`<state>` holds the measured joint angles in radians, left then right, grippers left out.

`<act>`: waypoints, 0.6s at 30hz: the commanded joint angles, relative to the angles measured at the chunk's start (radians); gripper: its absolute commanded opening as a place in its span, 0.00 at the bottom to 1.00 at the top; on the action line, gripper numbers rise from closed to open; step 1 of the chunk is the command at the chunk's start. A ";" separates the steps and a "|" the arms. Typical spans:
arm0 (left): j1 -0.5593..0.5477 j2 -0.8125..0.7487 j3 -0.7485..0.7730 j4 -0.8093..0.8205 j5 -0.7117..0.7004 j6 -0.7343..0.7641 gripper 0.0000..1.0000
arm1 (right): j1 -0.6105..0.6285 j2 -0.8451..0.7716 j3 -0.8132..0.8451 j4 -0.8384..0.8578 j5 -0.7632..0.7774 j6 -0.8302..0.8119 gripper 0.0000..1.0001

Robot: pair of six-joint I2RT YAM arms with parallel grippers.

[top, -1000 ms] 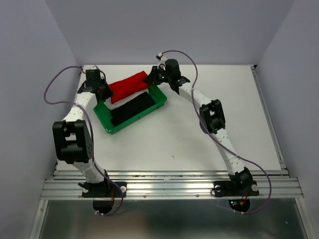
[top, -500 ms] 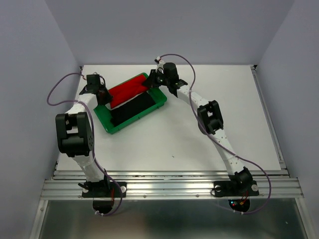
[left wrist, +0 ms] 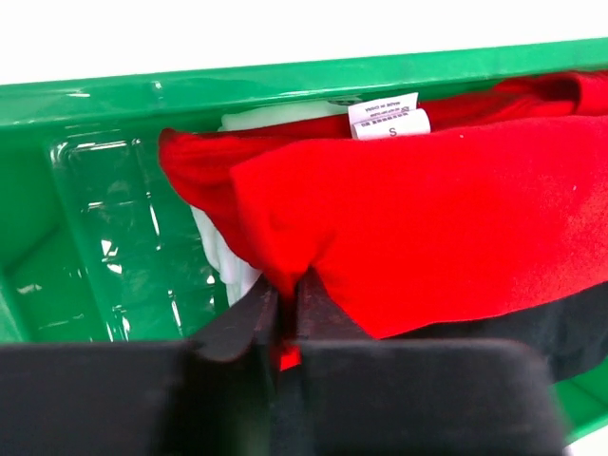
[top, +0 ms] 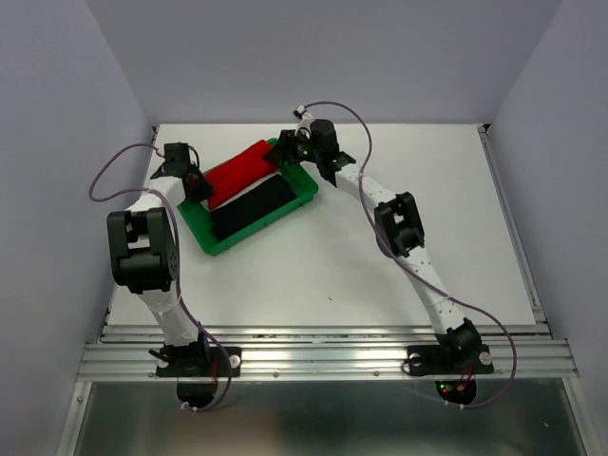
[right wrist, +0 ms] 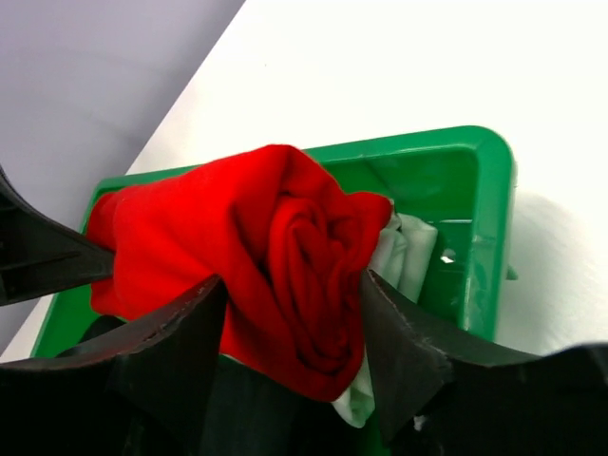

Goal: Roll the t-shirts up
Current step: Place the T-shirt in the bin.

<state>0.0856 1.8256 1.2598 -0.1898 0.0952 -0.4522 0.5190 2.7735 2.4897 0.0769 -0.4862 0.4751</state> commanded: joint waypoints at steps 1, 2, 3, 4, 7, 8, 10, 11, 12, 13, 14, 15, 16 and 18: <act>0.020 -0.005 0.021 -0.073 -0.066 -0.003 0.21 | -0.022 -0.058 -0.043 0.008 0.055 -0.041 0.64; 0.020 -0.009 0.021 -0.076 -0.065 -0.003 0.25 | -0.022 -0.069 -0.057 0.004 0.057 -0.046 0.65; 0.020 -0.018 0.026 -0.079 -0.064 -0.003 0.27 | -0.022 -0.090 -0.066 0.000 0.057 -0.053 0.70; 0.020 -0.023 0.030 -0.089 -0.066 -0.003 0.29 | -0.022 -0.103 -0.075 -0.002 0.057 -0.056 0.71; 0.022 -0.034 0.064 -0.121 -0.078 0.006 0.33 | -0.022 -0.155 -0.127 0.014 0.060 -0.061 0.71; 0.020 -0.037 0.075 -0.129 -0.081 0.009 0.33 | -0.022 -0.167 -0.138 0.015 0.061 -0.064 0.72; 0.020 -0.042 0.108 -0.160 -0.084 0.015 0.35 | -0.022 -0.201 -0.164 0.024 0.066 -0.069 0.73; 0.020 -0.045 0.118 -0.168 -0.084 0.017 0.36 | -0.022 -0.212 -0.172 0.027 0.066 -0.069 0.74; 0.020 -0.055 0.133 -0.174 -0.084 0.021 0.36 | -0.022 -0.232 -0.186 0.030 0.067 -0.070 0.75; 0.020 -0.061 0.141 -0.181 -0.084 0.021 0.37 | -0.022 -0.241 -0.192 0.031 0.073 -0.072 0.75; 0.020 -0.068 0.147 -0.188 -0.084 0.023 0.38 | -0.022 -0.250 -0.196 0.035 0.075 -0.072 0.76; 0.020 -0.081 0.161 -0.192 -0.084 0.026 0.38 | -0.022 -0.258 -0.207 0.037 0.077 -0.073 0.76; 0.020 -0.091 0.168 -0.201 -0.084 0.029 0.38 | -0.022 -0.274 -0.212 0.037 0.077 -0.076 0.76; 0.020 -0.106 0.182 -0.208 -0.084 0.030 0.38 | -0.022 -0.290 -0.218 0.035 0.080 -0.081 0.77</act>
<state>0.0940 1.8164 1.3773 -0.3538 0.0418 -0.4488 0.5034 2.5916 2.2833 0.0746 -0.4255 0.4236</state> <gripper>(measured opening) 0.379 0.764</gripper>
